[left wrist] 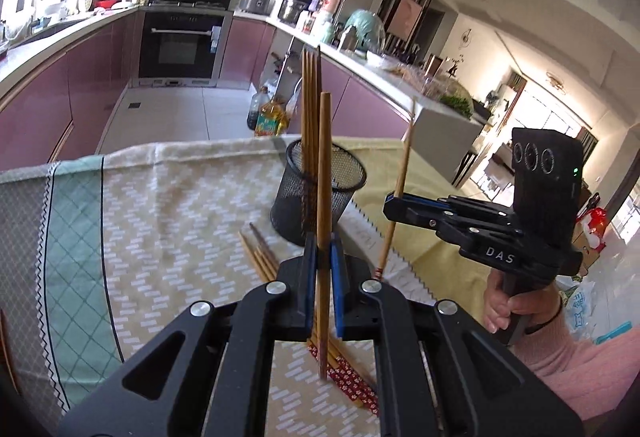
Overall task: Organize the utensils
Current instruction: 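Carry the upright chopstick over the mesh holder and lower it in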
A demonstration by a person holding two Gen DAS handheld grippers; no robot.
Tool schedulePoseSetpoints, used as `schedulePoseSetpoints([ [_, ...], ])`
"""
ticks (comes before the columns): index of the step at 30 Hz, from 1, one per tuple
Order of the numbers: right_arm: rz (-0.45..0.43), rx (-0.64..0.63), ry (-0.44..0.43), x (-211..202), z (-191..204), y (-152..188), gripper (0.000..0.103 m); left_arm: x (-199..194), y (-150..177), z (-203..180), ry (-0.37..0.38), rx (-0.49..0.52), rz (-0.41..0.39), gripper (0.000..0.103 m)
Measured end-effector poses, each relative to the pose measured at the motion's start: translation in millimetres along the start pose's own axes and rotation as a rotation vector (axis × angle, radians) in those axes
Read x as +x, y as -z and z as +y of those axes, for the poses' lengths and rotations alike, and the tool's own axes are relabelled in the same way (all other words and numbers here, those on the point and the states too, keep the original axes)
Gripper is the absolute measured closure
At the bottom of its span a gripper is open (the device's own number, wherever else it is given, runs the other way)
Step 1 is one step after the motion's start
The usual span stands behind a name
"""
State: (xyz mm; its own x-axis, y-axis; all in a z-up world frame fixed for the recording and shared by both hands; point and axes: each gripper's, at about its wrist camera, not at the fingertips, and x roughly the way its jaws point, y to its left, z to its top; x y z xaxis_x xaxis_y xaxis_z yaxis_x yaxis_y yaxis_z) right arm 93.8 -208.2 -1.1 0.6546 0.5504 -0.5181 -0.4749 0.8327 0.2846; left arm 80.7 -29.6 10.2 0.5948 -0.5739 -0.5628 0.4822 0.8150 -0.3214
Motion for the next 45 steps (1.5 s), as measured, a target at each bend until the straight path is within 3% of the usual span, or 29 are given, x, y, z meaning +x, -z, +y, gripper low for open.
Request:
schedulePoseSetpoints([
  [20, -0.171, -0.054, 0.046, -30, -9, -71, 0.097, -6, -89, -18, -0.004, 0.036, -0.203, 0.096],
  [32, -0.231, -0.053, 0.084, -28, -21, -97, 0.097, 6, -120, -35, -0.046, 0.087, -0.265, 0.096],
  [36, -0.192, -0.040, 0.095, -11, -30, -97, 0.097, 23, -120, -35, -0.066, 0.107, -0.236, 0.096],
  [45, -0.039, 0.002, 0.108, 27, -44, -85, 0.097, 76, -107, -26, -0.118, 0.181, -0.044, 0.095],
])
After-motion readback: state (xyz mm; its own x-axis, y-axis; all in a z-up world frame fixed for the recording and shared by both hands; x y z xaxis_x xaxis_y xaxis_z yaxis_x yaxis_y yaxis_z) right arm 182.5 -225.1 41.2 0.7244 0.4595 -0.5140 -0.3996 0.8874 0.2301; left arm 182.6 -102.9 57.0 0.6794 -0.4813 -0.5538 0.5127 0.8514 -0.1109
